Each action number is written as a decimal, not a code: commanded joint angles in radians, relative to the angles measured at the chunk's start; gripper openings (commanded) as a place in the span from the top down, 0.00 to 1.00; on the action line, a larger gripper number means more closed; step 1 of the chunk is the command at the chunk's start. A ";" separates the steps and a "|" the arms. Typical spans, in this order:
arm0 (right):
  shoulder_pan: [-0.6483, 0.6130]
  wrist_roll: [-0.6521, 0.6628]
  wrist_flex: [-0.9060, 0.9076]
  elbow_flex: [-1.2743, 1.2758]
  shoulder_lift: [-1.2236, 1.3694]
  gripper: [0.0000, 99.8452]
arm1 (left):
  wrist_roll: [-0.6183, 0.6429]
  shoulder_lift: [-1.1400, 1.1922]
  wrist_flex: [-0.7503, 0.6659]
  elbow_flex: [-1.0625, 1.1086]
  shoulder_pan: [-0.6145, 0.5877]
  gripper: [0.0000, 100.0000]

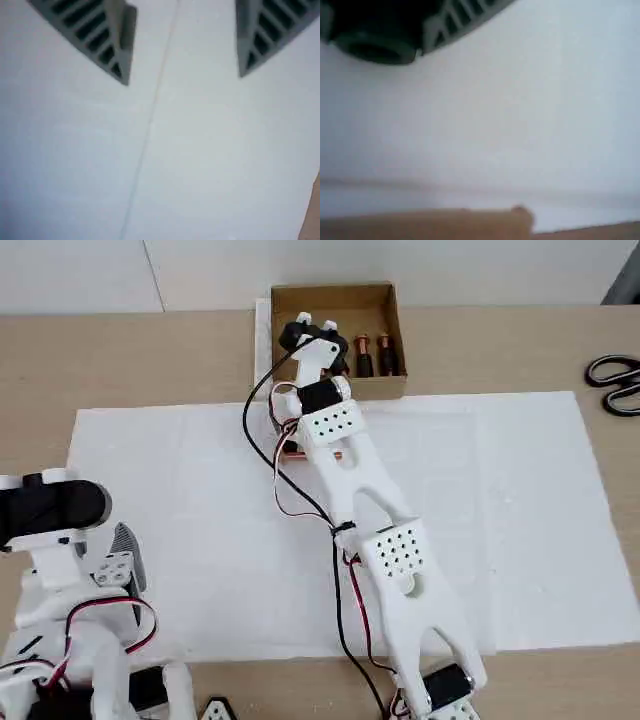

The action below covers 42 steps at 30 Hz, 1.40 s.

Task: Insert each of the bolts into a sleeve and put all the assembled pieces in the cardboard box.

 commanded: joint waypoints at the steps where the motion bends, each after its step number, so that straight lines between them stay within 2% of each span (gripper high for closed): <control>1: -0.007 -0.003 0.024 -0.143 -0.019 0.99 | -0.005 0.000 -0.028 -0.002 -0.003 0.86; 8: -0.002 0.012 0.113 -0.468 -0.018 0.99 | -0.005 0.000 -0.028 -0.002 -0.003 0.86; 11: 0.024 0.094 0.136 -0.462 -0.021 0.99 | -0.005 0.000 -0.028 -0.002 -0.003 0.86; 13: 0.041 0.141 0.214 -0.462 -0.048 0.99 | -0.005 0.000 -0.028 -0.002 -0.003 0.86; 16: 0.064 0.155 0.364 -0.462 -0.120 0.99 | -0.005 0.002 -0.028 -0.002 -0.002 0.86; 23: 0.174 0.158 0.381 -0.440 -0.199 0.99 | -0.005 0.002 -0.028 -0.002 0.000 0.86; 29: 0.166 0.181 0.383 -0.235 -0.249 0.99 | -0.005 0.002 -0.028 -0.002 0.000 0.86; 35: 0.160 0.373 0.381 0.040 -0.526 0.99 | -0.005 0.002 -0.028 -0.002 0.000 0.86; 42: 0.173 0.413 0.374 0.428 -0.766 0.99 | -0.005 0.002 -0.029 0.001 0.000 0.86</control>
